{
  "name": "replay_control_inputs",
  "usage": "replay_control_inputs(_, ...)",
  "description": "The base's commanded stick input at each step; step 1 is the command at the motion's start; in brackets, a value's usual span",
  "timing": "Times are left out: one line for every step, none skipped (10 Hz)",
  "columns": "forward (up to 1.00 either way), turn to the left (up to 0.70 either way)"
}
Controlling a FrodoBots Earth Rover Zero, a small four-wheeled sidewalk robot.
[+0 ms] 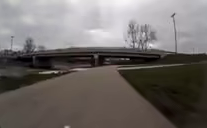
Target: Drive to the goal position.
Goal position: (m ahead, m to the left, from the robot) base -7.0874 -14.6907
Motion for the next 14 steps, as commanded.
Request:
replay_control_inputs(1.0,0.0)
replay_control_inputs(1.0,0.0)
replay_control_inputs(1.0,0.0)
replay_control_inputs(1.0,0.0)
replay_control_inputs(1.0,0.0)
replay_control_inputs(1.0,0.0)
replay_control_inputs(1.0,0.0)
replay_control_inputs(1.0,0.0)
replay_control_inputs(1.0,0.0)
replay_control_inputs(1.0,0.0)
replay_control_inputs(1.0,0.0)
replay_control_inputs(1.0,0.0)
replay_control_inputs(1.0,0.0)
replay_control_inputs(1.0,0.0)
